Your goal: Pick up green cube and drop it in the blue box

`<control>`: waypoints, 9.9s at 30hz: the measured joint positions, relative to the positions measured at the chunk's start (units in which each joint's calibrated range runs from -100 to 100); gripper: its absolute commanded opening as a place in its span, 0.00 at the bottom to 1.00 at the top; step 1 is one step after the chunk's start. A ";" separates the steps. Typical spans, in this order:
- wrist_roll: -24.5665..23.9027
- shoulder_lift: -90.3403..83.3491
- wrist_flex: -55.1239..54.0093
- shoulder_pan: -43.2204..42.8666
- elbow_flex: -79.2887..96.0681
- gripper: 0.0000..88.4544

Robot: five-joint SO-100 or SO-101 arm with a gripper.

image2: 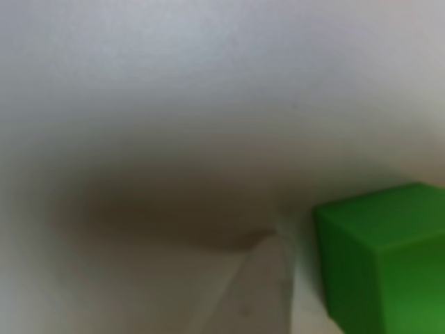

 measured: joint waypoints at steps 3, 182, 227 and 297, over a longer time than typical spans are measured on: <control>0.00 0.00 0.00 0.00 0.00 0.32; -18.90 -15.87 2.48 51.62 -0.09 0.03; -18.90 -9.69 -2.65 52.54 0.00 0.22; -18.66 -88.05 -15.72 53.47 79.02 0.02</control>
